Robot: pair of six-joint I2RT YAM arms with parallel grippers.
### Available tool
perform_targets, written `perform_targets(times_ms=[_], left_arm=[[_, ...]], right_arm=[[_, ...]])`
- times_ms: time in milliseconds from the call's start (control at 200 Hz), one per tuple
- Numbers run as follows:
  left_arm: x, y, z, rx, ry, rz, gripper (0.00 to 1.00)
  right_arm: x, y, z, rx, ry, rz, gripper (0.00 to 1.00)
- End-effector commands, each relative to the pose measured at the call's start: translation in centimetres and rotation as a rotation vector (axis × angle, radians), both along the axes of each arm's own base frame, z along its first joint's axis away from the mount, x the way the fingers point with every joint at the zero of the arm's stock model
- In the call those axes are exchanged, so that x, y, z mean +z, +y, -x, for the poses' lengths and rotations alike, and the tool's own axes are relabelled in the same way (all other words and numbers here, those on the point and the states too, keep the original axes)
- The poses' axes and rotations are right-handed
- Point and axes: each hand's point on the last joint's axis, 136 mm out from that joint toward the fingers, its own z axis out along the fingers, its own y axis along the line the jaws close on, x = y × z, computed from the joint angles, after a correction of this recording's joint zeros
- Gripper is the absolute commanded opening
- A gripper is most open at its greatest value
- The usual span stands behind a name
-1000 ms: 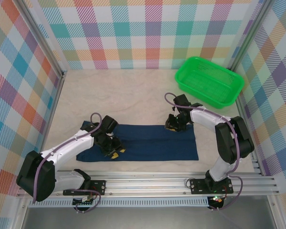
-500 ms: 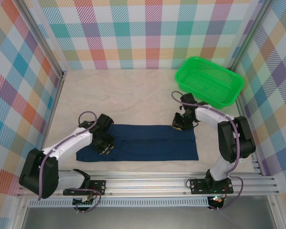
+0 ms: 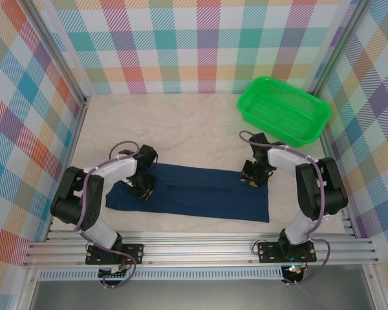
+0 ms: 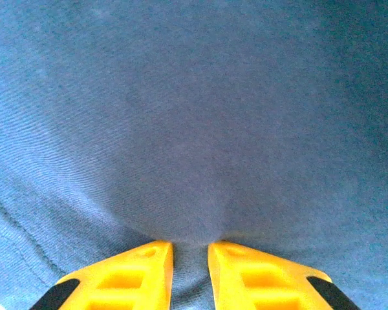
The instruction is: Fold and stack the t-shirts
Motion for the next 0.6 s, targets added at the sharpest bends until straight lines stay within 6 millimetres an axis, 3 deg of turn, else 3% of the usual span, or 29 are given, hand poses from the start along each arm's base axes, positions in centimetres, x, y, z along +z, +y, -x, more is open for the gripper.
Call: perform_targets(times_ms=[0,105,195,410,595], left_arm=[[-1.9,0.7,-1.4,-0.016,-0.006,-0.023,0.23],[-2.5,0.8,-3.0,-0.032,-0.001,-0.017,0.23],[-2.4,0.9,-6.3,-0.074,-0.03,-0.029,0.23],[-2.7,-2.5,-18.2,-0.211,-0.154,0.04,0.26],[-1.8,-7.9,-28.8,-0.266,-0.341,0.164,0.27]], right_arm=[[-1.3,-2.3,3.0,-0.051,0.121,0.099,0.41],[-1.1,-1.6,3.2,-0.072,0.14,0.061,0.31],[-0.8,-0.8,3.5,-0.098,0.155,0.033,0.29],[-1.1,2.3,6.5,-0.12,0.232,0.036,0.29],[-1.4,6.1,8.7,-0.153,0.266,0.017,0.29]])
